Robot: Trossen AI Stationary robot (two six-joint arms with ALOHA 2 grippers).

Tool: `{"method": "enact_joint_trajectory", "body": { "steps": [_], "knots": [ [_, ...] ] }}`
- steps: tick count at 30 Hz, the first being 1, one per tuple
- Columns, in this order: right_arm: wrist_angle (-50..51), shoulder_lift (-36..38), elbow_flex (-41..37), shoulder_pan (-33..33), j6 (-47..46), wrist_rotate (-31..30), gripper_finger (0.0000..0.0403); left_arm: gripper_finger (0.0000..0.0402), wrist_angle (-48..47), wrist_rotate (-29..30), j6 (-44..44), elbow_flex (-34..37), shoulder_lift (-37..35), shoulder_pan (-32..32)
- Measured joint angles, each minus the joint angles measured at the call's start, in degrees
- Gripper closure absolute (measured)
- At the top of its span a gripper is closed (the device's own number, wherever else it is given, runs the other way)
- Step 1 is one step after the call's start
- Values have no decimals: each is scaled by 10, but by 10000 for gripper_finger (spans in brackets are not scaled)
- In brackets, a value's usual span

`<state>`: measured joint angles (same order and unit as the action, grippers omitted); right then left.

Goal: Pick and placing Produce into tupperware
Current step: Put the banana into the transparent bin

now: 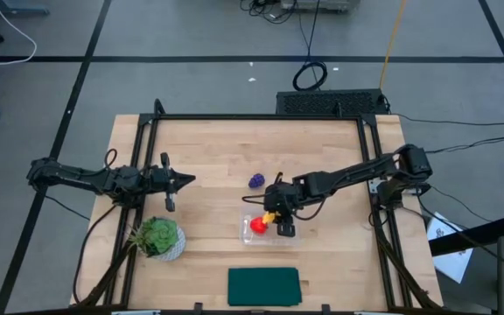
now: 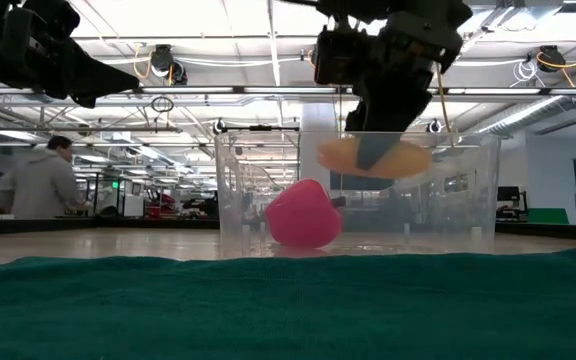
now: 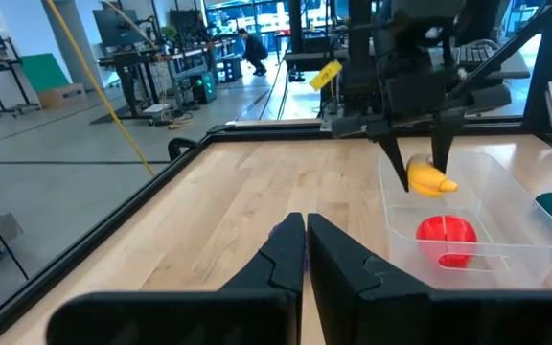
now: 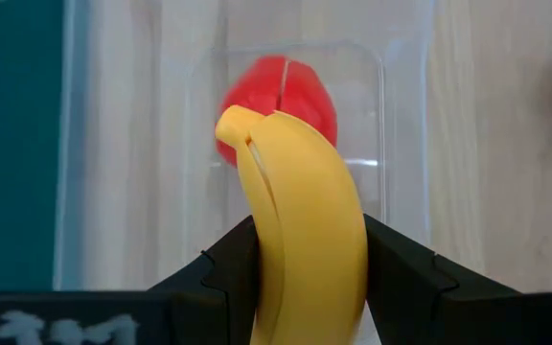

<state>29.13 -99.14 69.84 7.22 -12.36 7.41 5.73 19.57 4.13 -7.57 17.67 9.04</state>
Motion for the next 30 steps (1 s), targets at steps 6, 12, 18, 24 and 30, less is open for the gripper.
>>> {"method": "enact_joint_trajectory", "body": {
  "steps": [6, 12, 18, 24, 30],
  "knots": [
    [0, -12, 0, 0, -4, 1, 257, 380, 0, 0, -1, 0, 0, 0],
    [-4, -12, 0, 0, -4, 1, 257, 380, 0, 0, 1, 0, 0, 0],
    [6, -19, 0, 0, 7, -17, 257, 380, 0, 0, 1, 0, 0, 0],
    [11, -18, 0, 0, 12, -29, 257, 380, -2, 0, -1, 0, 0, 0],
    [7, -18, 0, 12, 23, -30, 257, 380, -5, 0, -1, 0, 0, 0]
  ]
}}
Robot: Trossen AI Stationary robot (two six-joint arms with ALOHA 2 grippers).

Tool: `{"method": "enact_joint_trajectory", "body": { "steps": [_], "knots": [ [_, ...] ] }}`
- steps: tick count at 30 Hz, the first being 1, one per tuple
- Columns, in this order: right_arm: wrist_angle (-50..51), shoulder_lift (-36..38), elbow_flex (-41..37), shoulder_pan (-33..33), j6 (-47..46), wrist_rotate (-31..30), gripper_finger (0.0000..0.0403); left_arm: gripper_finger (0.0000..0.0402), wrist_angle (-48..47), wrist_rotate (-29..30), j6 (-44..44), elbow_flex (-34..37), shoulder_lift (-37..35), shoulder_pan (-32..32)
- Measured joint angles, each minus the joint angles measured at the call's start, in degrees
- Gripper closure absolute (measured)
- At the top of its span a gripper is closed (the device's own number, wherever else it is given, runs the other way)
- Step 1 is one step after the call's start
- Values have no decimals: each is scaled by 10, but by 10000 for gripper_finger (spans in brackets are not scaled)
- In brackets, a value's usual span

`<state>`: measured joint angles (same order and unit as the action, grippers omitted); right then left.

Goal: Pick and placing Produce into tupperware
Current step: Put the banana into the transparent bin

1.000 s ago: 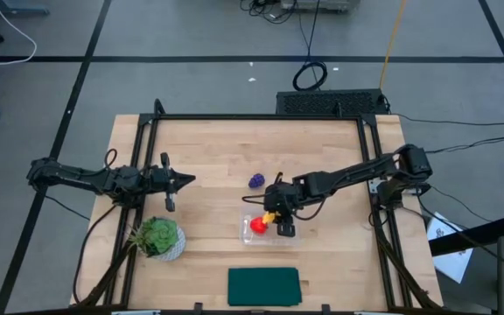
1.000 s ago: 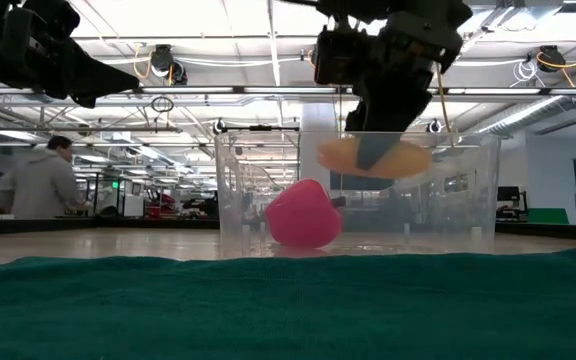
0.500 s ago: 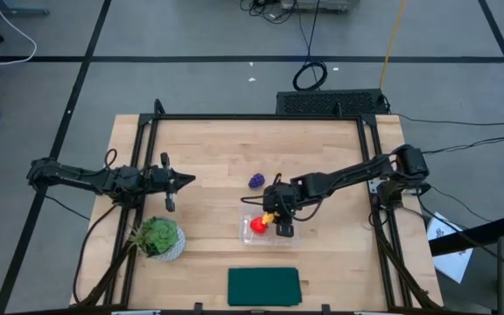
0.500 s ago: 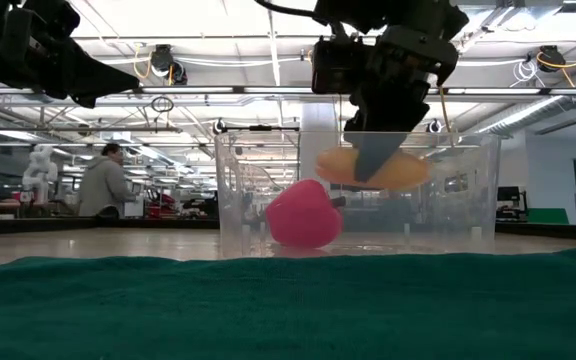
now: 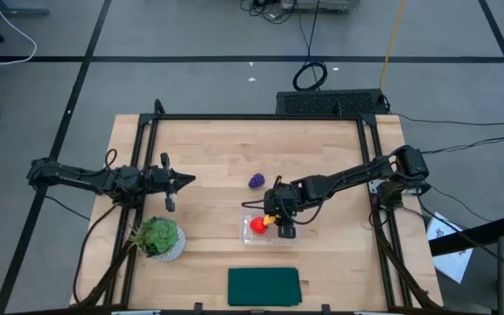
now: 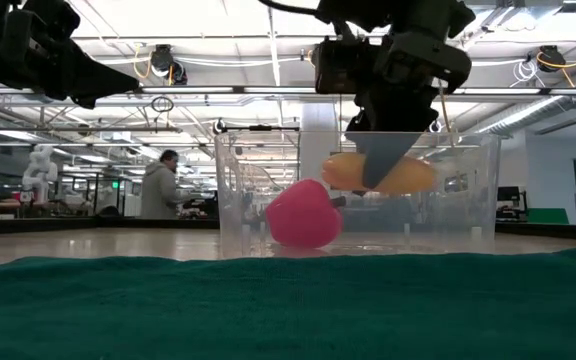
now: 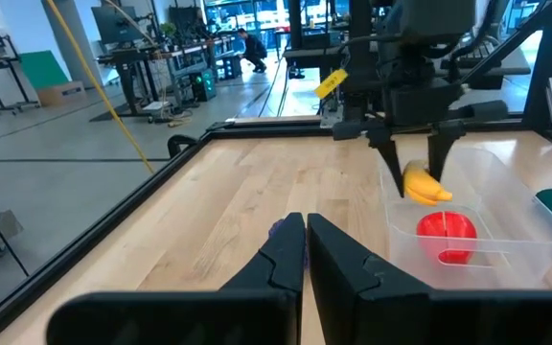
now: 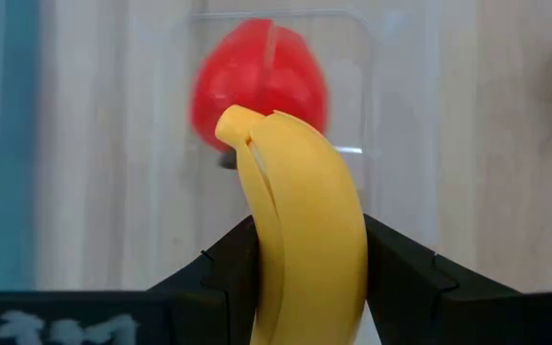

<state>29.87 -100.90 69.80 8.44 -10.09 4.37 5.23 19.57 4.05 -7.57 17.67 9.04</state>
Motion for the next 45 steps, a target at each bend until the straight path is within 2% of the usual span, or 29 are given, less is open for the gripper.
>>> {"method": "enact_joint_trajectory", "body": {
  "steps": [10, 18, 45],
  "knots": [
    [-4, -6, 0, 8, -15, -16, 257, 380, 0, 0, 0, 0, 0, 0],
    [-14, -40, 0, 8, -38, -15, 257, 380, 2, 0, -1, 0, 0, 0],
    [-19, -40, -1, 6, -75, -29, 257, 380, 1, 0, -2, 0, 0, 0]
  ]
}}
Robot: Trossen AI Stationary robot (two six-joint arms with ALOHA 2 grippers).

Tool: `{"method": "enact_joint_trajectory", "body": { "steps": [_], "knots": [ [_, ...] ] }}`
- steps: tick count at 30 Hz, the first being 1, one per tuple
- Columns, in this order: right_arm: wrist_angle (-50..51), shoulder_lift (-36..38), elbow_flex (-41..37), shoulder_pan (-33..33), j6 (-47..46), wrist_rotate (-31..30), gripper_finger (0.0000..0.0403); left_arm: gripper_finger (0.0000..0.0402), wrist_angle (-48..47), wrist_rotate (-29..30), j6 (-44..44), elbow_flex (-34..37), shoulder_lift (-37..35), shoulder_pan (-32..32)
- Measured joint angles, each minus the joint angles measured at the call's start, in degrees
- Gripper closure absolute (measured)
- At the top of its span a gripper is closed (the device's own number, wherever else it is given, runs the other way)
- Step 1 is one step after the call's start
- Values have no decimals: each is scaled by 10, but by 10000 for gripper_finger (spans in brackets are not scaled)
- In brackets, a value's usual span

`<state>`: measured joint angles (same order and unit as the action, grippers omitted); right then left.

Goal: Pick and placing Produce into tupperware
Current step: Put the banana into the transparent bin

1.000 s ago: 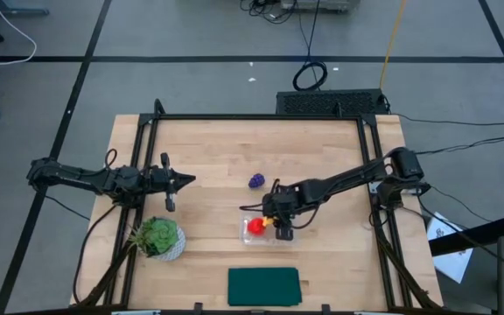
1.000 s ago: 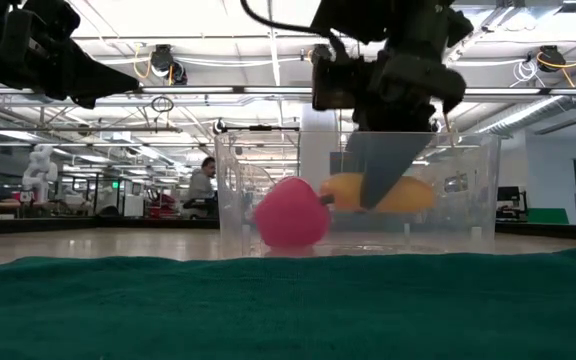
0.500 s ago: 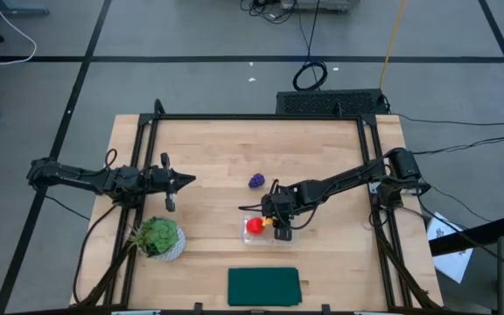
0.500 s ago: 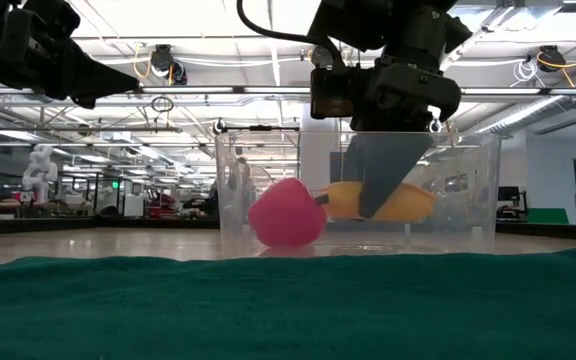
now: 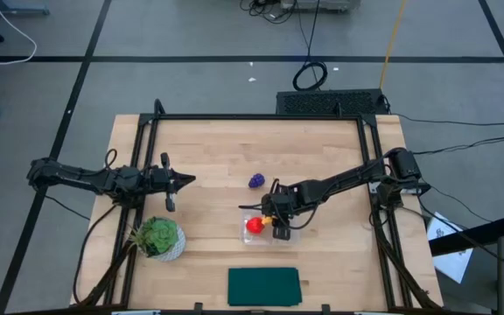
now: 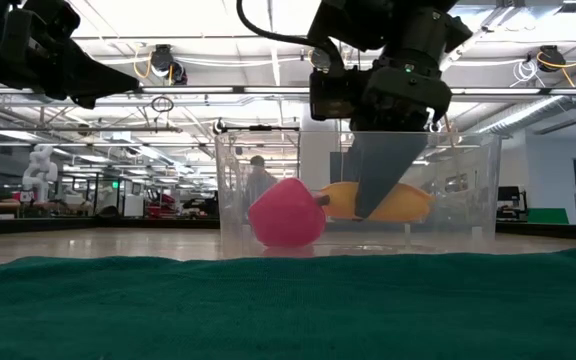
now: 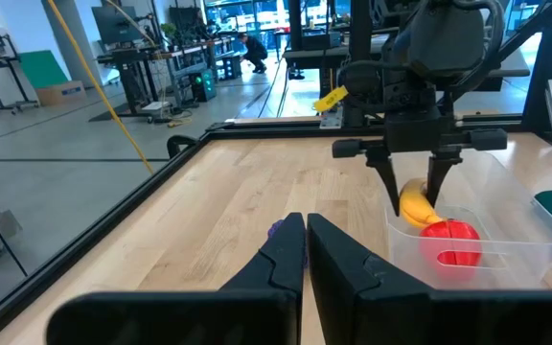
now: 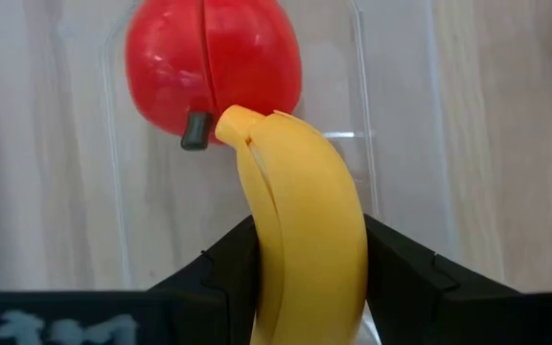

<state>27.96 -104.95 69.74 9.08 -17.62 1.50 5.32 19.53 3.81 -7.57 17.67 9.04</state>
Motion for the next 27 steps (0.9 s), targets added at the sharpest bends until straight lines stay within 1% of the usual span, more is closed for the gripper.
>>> {"method": "enact_joint_trajectory", "body": {
  "steps": [7, 20, 23, 27],
  "knots": [
    [-21, 0, -29, 0, 3, -3, 257, 380, 0, 0, 0, 0, 0, 0],
    [-31, 0, -29, 0, 22, 1, 257, 380, 0, 0, 0, 0, 0, 0],
    [-31, 0, -29, 0, 23, 16, 254, 380, 0, 0, 0, 0, 0, 0],
    [-38, 0, -29, 0, 22, 17, 252, 380, 0, 0, 0, 0, 0, 0]
  ]
}}
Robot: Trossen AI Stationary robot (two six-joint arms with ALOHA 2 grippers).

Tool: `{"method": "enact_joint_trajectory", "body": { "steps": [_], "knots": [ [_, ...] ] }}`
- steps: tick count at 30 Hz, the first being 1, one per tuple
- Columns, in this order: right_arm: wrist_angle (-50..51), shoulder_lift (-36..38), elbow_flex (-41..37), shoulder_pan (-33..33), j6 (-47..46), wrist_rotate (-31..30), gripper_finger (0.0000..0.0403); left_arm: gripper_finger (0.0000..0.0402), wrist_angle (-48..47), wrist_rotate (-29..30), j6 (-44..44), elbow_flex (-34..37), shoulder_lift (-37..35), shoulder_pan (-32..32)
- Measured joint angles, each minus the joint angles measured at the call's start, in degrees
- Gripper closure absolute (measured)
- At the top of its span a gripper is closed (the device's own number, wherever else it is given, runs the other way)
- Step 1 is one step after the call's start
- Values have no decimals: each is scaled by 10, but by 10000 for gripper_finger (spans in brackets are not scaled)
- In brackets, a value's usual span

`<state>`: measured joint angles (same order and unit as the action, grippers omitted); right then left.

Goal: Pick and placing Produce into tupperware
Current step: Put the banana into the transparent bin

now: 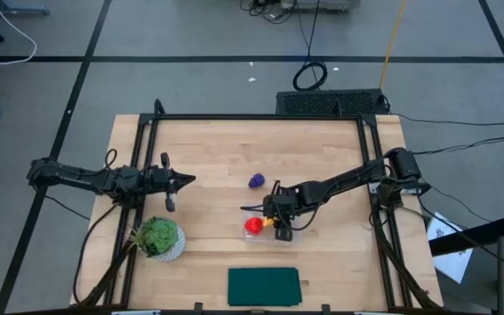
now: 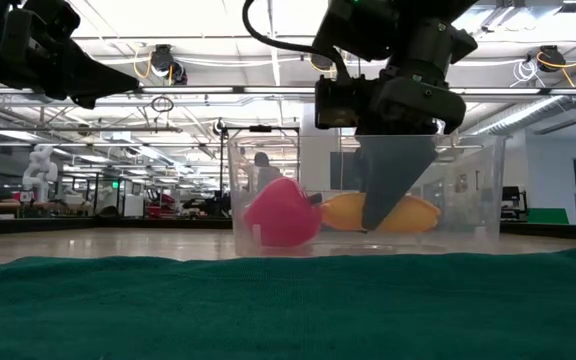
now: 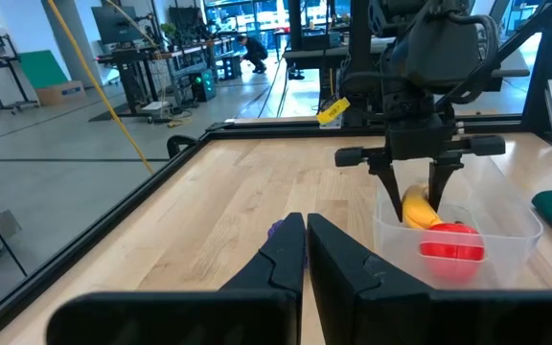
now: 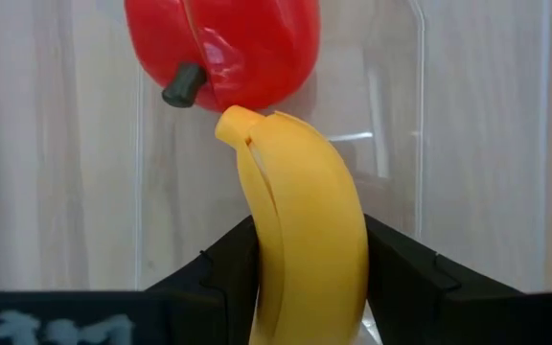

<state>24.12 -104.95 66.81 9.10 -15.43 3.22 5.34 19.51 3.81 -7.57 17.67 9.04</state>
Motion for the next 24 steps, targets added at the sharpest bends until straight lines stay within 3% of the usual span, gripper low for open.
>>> {"method": "enact_joint_trajectory", "body": {
  "steps": [9, 24],
  "knots": [
    [2, 0, 0, 0, -12, 0, 258, 380, 0, 0, 0, 0, 0, 0],
    [19, 0, 0, 10, 82, -20, 255, 380, 0, 0, 0, 0, 0, 0]
  ]
}}
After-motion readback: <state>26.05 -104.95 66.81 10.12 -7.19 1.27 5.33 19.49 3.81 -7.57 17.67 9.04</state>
